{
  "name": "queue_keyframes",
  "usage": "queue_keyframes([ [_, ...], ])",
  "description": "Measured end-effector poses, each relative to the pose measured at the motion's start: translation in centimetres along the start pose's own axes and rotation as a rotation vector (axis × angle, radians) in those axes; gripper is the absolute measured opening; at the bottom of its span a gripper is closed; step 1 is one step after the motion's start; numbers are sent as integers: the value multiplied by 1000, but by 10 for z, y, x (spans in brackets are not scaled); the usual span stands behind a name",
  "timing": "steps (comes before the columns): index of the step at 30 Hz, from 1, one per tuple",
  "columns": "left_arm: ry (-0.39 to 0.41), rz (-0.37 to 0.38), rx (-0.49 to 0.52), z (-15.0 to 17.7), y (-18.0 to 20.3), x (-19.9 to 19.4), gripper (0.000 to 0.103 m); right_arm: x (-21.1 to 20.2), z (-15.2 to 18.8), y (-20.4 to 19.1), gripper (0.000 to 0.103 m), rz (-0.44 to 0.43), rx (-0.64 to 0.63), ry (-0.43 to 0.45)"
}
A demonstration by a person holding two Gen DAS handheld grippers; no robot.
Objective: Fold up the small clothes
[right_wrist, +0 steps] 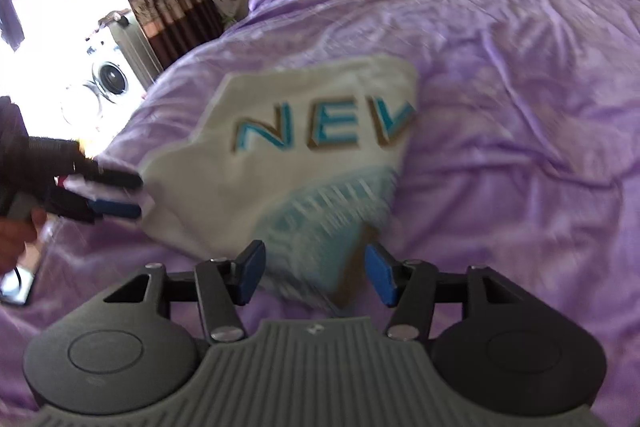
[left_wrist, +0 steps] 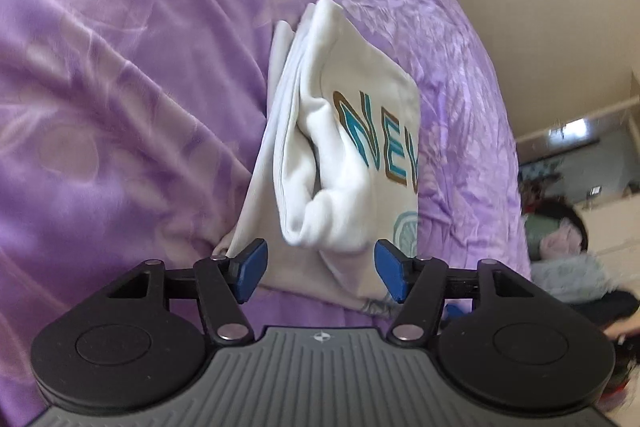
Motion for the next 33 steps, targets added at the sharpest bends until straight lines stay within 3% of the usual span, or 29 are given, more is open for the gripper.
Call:
queue_keyframes([
  [1,10,5,1,-1,2,2,66,2,8,2,54,12,-12,-8],
  [5,41,-16,48,-7,14,4,27,20,24,-2,54,26,-57,-31],
  [7,70,-27,115,-8,28,-2,19,30,29,-2,54,56,-68,-33],
  [10,137,-45,203,-6,50,-14,17,48,31,0,53,75,-50,-39],
  [15,171,-46,230,-8,67,-27,15,67,20,-4,52,113,-40,7],
  [17,164,-75,220,-10,61,-27,15,72,17,-3,42,174,-96,29],
  [22,132,-170,166,-10,26,-19,14,69,31,-3,34,235,-244,7],
  [23,118,-181,154,-8,18,-19,14,67,35,-3,26,241,-269,-2],
  [25,104,-197,150,-4,9,-17,14,64,42,1,13,222,-270,-19],
  [26,100,-209,158,-2,5,-16,14,63,44,2,2,210,-266,-25],
  [33,80,-293,209,8,-10,-11,14,51,51,-1,0,142,-242,-26],
])
Point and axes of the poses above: each gripper's, at about its wrist camera, not at the fingertips, and x roughly the way its jaws point, y to its right, z to its underside, the point moved 10 cm from there along x, roughly the way its jaws point, and after that the axes turned 2 degrees about y, right-handed, at the moved point
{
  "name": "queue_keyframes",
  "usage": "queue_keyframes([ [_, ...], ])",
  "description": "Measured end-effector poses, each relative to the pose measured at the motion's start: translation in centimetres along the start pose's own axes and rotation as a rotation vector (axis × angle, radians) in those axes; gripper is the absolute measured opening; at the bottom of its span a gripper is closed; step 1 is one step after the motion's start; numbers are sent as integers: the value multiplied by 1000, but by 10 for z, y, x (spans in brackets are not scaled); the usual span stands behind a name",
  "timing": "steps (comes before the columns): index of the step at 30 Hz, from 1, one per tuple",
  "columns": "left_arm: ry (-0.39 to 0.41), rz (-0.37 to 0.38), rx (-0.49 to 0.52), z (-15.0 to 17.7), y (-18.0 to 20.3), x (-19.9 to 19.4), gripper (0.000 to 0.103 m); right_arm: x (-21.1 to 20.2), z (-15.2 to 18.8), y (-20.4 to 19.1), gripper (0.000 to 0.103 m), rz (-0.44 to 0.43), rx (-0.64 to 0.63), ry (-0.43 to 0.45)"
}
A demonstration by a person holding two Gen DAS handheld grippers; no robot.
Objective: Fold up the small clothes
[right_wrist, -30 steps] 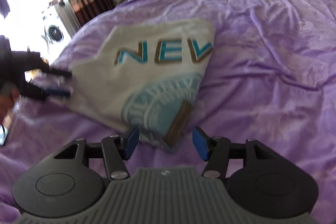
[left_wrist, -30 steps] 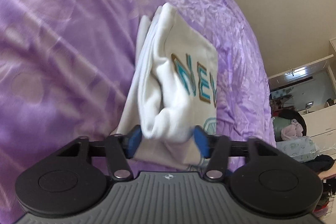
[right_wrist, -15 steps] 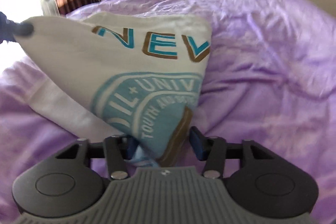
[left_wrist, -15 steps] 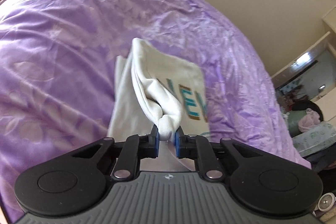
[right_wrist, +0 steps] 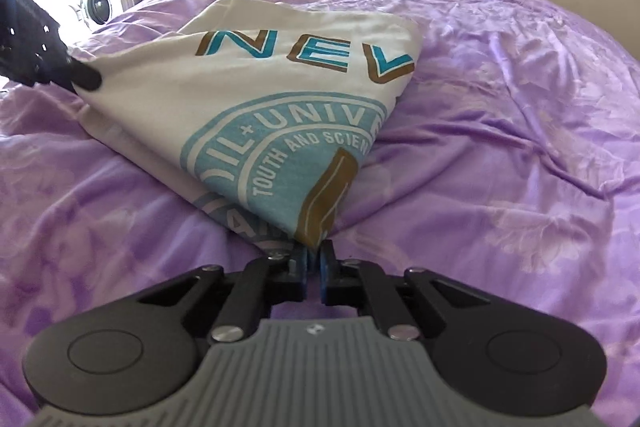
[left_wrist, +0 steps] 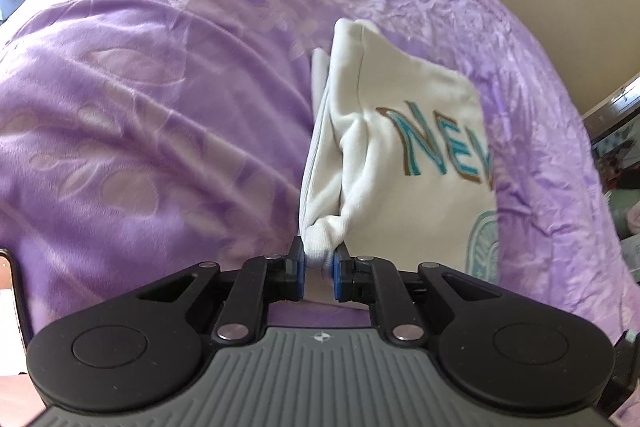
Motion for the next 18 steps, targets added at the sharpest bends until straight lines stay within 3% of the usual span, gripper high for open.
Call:
queue_keyframes([
  [8,-78,-110,32,12,-15,30,15,12,14,-3,0,-42,8,-58],
  [18,-115,-158,22,26,-16,13,20,13,22,10,0,-104,149,-112],
])
Point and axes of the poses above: each gripper's, at about its wrist camera, not at the fingertips, and x roughly the way its jaws point, y to its right, z to its underside, the point moved 10 cm from there along x, roughly the way its jaws point, and after that the axes turned 2 degrees about y, right-handed, at the moved point
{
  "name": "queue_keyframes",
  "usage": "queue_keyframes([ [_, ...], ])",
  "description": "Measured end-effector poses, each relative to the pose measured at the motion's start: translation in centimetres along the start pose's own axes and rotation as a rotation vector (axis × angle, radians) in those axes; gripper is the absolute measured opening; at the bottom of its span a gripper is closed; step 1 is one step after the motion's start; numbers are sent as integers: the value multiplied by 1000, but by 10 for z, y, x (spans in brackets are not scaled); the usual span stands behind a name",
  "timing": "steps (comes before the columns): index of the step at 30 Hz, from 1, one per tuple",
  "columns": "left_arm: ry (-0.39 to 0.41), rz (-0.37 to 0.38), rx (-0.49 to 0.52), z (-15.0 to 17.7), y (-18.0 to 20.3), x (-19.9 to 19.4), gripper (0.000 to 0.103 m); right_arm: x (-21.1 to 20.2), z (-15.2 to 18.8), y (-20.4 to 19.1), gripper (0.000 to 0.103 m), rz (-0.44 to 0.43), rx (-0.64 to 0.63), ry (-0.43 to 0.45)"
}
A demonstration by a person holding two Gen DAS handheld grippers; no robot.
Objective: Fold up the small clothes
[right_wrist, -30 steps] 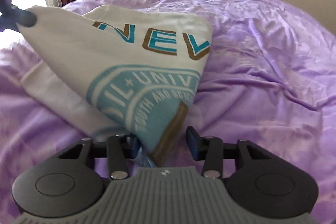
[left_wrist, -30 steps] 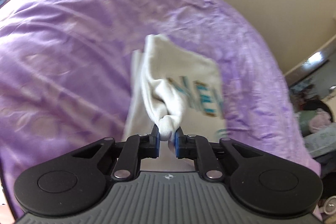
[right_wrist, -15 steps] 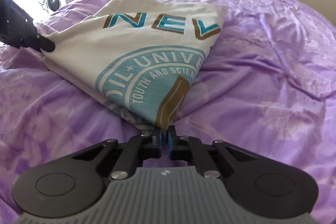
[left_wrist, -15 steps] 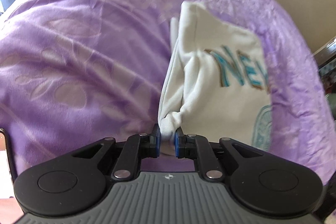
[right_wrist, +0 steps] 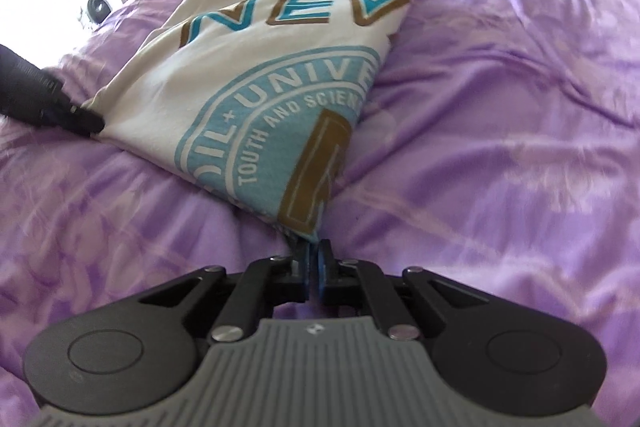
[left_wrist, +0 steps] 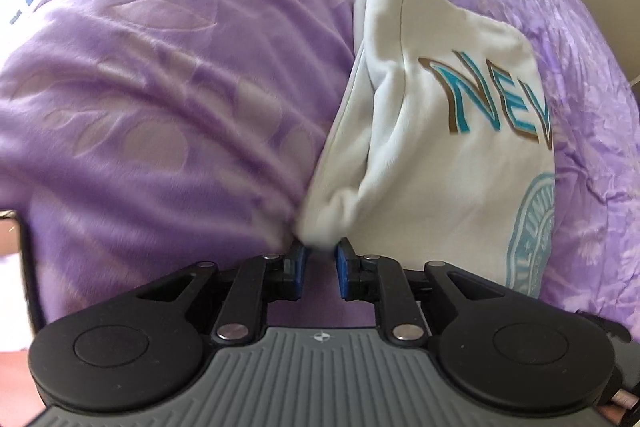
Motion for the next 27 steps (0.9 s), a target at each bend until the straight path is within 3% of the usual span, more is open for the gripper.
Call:
queue_keyframes([
  [4,-19,-19,19,7,-3,-16,18,-16,-7,7,1,24,25,32],
  [7,-14,-14,72,5,3,-36,19,-31,-21,17,15,46,57,82],
  [8,-1,-13,98,0,7,-43,21,-35,-26,20,20,49,71,102],
  [13,124,31,151,-40,27,-66,35,-47,-51,28,23,31,114,175],
  [17,174,151,78,-77,41,-51,50,-42,-69,27,31,24,107,190],
  [19,161,195,32,-89,46,-33,52,-41,-77,29,33,17,102,203],
  [23,127,213,-53,-107,39,3,52,-35,-90,35,37,14,105,219],
  [24,120,216,-66,-111,38,11,50,-32,-93,38,37,16,107,220],
  [25,115,226,-69,-111,37,17,39,-30,-95,40,37,17,110,221],
  [26,114,234,-68,-113,37,22,20,-28,-97,43,38,18,112,223],
  [27,121,236,-64,-114,36,25,13,-25,-98,45,38,21,114,224],
])
Point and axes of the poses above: each gripper's, at about its wrist camera, not at the fingertips, and x roughly the way its jaws point, y to its right, z to its underside, the point moved 10 cm from there along x, roughly the way its jaws point, and after that the axes turned 2 degrees about y, right-handed, at the moved point
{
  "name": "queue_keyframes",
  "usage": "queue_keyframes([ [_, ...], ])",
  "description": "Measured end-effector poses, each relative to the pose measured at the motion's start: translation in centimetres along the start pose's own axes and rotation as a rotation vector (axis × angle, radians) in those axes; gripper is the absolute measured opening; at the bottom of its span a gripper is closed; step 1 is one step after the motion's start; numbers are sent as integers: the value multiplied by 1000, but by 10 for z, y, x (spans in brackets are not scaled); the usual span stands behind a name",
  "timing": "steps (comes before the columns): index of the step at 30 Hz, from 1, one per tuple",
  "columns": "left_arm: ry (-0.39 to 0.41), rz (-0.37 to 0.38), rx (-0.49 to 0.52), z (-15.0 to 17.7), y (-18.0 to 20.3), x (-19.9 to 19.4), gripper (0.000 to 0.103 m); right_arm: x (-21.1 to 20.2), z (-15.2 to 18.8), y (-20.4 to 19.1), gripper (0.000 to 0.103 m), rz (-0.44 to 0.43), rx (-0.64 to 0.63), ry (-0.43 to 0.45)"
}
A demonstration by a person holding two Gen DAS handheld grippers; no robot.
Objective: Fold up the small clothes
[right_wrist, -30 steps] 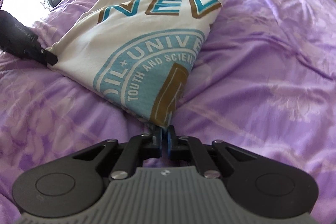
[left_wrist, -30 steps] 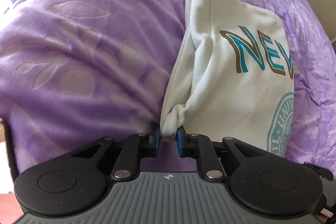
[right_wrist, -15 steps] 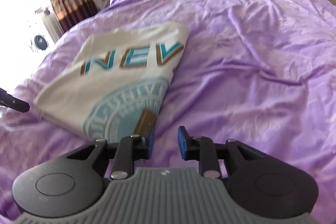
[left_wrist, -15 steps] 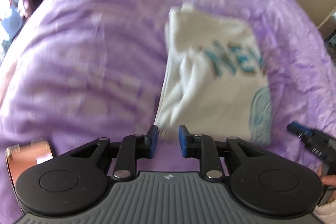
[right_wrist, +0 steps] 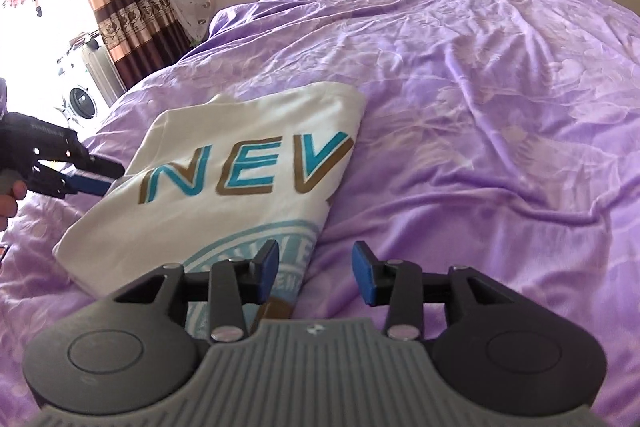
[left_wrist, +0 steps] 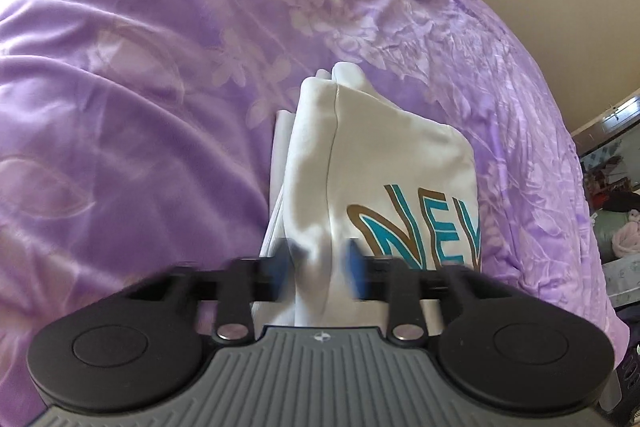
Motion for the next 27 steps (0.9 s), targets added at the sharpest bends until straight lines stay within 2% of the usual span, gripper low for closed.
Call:
queue_keyframes([
  [1,9,0,10,-1,-1,1,5,3,-1,3,38,4,0,0],
  [5,31,-44,116,-3,1,-4,3,15,-1,11,38,16,1,-9],
  [8,-3,-112,201,2,-2,2,4,24,-2,17,38,16,11,-17],
  [11,-65,-147,170,8,-13,17,6,34,-1,22,38,10,34,-33],
  [13,-84,-150,146,6,-16,18,13,37,-1,25,38,5,46,-41],
  [15,-99,-144,141,2,-15,12,14,37,-1,27,38,1,53,-41],
  [16,-94,-152,154,-1,-14,8,19,38,-2,29,38,-1,59,-41],
  [17,-79,-179,184,-5,-14,3,33,38,-4,30,40,-4,67,-40],
  [20,14,-266,311,-22,-9,-11,55,41,-10,32,46,-20,96,-32],
  [21,39,-250,326,-27,-6,-13,59,43,-13,32,48,-31,109,-30],
  [23,61,-162,311,-34,-2,-13,74,48,-19,32,51,-65,146,-26],
  [25,48,-47,224,-39,1,-5,82,53,-25,32,55,-100,189,-20],
  [27,39,-2,150,-43,-4,9,82,60,-31,32,59,-130,230,-13],
])
Point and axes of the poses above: each gripper's, at about its wrist camera, not at the fingertips, and x roughly the way its jaws point, y to its right, z to its underside, the point moved 10 cm from there along x, roughly the way its jaws point, and after that the axes turned 2 degrees about y, right-handed, at the moved point
